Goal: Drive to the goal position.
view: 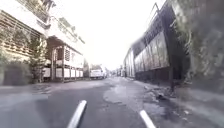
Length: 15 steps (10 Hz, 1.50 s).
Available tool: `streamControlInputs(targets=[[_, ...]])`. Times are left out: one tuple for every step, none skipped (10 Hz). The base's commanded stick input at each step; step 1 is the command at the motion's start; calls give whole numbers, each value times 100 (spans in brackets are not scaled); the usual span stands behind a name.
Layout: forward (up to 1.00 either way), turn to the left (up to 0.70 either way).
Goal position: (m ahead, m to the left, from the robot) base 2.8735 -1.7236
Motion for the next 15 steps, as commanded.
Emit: streamControlInputs(targets=[[85, 0], [85, 0], [85, 0], [85, 0], [85, 0], [85, 0], [85, 0], [85, 0], [85, 0], [85, -28], [85, -34], [85, -34], [85, -34], [85, -34], [85, -34]])
